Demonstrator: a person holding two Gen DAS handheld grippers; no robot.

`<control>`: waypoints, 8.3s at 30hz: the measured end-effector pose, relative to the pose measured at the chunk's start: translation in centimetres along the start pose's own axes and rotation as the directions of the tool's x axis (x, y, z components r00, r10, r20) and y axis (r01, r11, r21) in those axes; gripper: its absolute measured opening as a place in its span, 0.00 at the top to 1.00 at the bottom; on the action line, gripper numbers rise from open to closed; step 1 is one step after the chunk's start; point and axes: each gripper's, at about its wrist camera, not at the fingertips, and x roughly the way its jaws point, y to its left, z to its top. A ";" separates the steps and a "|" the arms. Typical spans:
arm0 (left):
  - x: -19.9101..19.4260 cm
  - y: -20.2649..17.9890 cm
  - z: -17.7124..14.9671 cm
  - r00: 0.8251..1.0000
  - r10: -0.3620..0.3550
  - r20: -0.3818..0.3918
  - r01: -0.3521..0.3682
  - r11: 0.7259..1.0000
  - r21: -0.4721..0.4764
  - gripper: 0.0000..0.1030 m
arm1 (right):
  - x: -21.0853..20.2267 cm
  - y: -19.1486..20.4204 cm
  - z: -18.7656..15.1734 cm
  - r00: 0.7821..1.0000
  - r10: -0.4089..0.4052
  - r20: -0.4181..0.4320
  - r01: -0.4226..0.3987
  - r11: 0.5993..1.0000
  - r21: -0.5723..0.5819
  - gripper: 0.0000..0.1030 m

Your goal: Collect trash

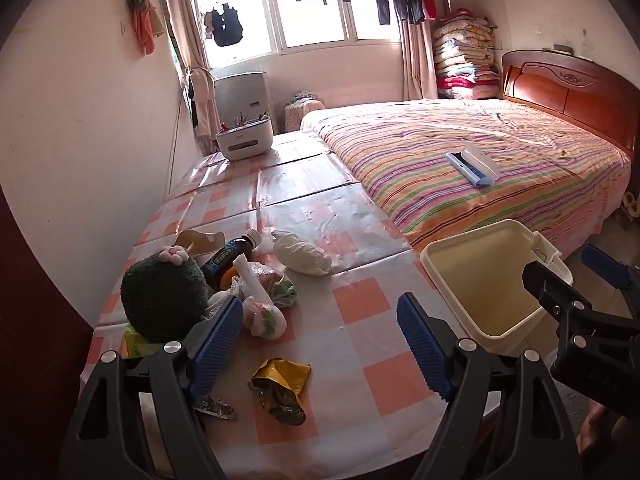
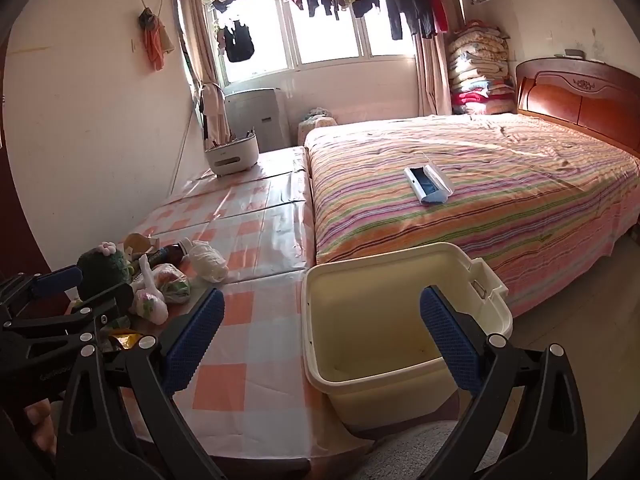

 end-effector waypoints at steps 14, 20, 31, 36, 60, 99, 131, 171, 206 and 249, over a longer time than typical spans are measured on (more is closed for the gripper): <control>0.2 0.7 -0.1 1.000 0.008 -0.004 -0.008 1.000 -0.015 0.25 | 0.3 0.9 0.2 1.000 0.014 -0.006 -0.014 1.000 -0.019 0.06; 0.3 1.0 -0.2 1.000 0.012 -0.007 -0.012 1.000 -0.018 0.25 | 0.5 1.0 0.1 1.000 0.022 -0.018 -0.022 1.000 -0.020 0.06; 0.4 1.0 -0.4 1.000 0.015 -0.012 -0.015 1.000 -0.012 0.25 | 0.7 1.2 0.1 0.999 0.028 -0.031 -0.029 0.999 -0.020 0.06; 0.4 0.7 -0.6 1.000 0.016 -0.015 -0.016 1.000 -0.001 0.25 | 0.7 1.1 0.0 0.999 0.029 -0.034 -0.029 0.999 -0.017 0.06; 0.4 0.3 -0.5 1.000 0.014 -0.022 -0.013 1.000 0.006 0.25 | 1.1 0.4 -0.5 0.998 0.033 -0.056 -0.032 0.999 0.006 0.06; 1.6 12.1 -1.2 0.980 0.188 -0.068 -0.199 0.947 -0.252 0.25 | 6.0 7.7 0.9 0.974 0.210 -0.082 -0.219 0.966 -0.134 0.06; 11.7 17.3 1.0 0.962 0.222 -0.159 -0.256 0.935 -0.245 0.25 | 27.6 16.7 4.2 0.847 0.265 -0.460 -0.382 0.906 -0.182 0.19; 8.5 16.7 2.2 0.979 0.194 0.056 -0.166 0.931 -0.325 0.43 | 21.2 11.6 5.8 0.882 0.371 -0.291 -0.411 0.908 -0.088 0.73; 11.7 14.2 1.7 0.999 0.029 -0.046 -0.042 0.955 -0.295 0.99 | 19.4 7.6 6.0 0.904 0.347 -0.251 -0.371 0.927 -0.053 0.72; 12.7 16.9 0.8 0.986 0.117 -0.117 -0.152 0.921 -0.360 0.15 | 19.7 7.6 5.4 0.899 0.353 -0.259 -0.378 0.924 -0.051 0.62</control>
